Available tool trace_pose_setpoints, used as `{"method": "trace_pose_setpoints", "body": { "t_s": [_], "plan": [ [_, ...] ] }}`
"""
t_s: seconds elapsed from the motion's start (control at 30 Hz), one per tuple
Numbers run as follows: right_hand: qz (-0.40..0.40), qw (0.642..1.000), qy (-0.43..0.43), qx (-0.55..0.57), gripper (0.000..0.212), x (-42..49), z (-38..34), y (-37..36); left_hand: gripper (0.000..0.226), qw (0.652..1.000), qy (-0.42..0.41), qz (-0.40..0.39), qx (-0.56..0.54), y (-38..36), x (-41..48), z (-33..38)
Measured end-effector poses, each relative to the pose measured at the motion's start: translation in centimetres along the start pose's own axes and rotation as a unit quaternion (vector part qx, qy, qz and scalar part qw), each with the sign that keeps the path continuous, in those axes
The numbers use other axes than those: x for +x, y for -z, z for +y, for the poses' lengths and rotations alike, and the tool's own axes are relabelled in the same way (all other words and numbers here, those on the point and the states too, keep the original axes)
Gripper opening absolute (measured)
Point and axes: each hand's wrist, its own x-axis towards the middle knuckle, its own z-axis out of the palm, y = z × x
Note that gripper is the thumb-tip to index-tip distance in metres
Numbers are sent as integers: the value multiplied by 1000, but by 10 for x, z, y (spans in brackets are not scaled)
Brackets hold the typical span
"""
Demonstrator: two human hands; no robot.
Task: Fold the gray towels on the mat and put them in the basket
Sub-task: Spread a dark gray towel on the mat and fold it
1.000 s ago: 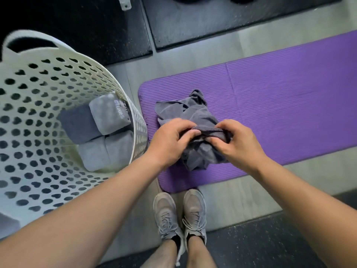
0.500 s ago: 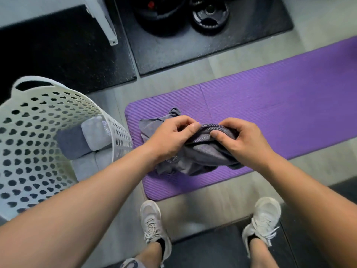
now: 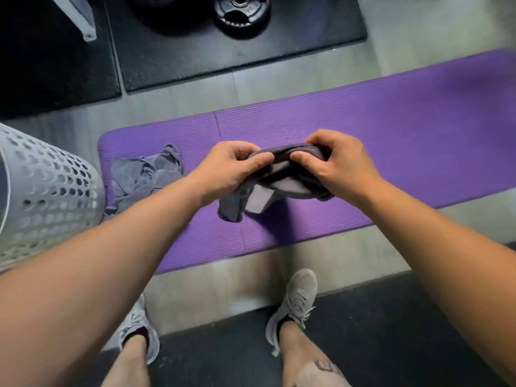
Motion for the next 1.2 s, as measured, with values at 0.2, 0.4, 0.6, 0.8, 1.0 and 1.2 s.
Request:
{"method": "trace_pose_setpoints", "body": {
  "t_s": [0.2, 0.4, 0.6, 0.8, 1.0, 1.2],
  "plan": [
    [37, 999, 8, -30, 22, 13, 49, 60, 29, 1000, -8, 18, 13, -60, 49, 34],
    [14, 999, -11, -45, 23, 40, 87, 44, 31, 999, 15, 34, 25, -72, 88, 2],
    [-102, 991, -38, -83, 24, 65, 146, -17, 35, 995, 77, 13, 55, -63, 115, -77],
    [-158, 978, -128, -55, 12, 86, 246, -72, 46, 959, 169, 16, 226, -56, 149, -168],
    [-149, 976, -145, -70, 16, 126, 335, -71, 35, 882, 177, 52, 433, -92, 202, -216],
    [-199, 971, -16, -128, 27, 185, 380, -67, 35, 936, 76, 45, 342, -150, 287, -221]
  ]
}}
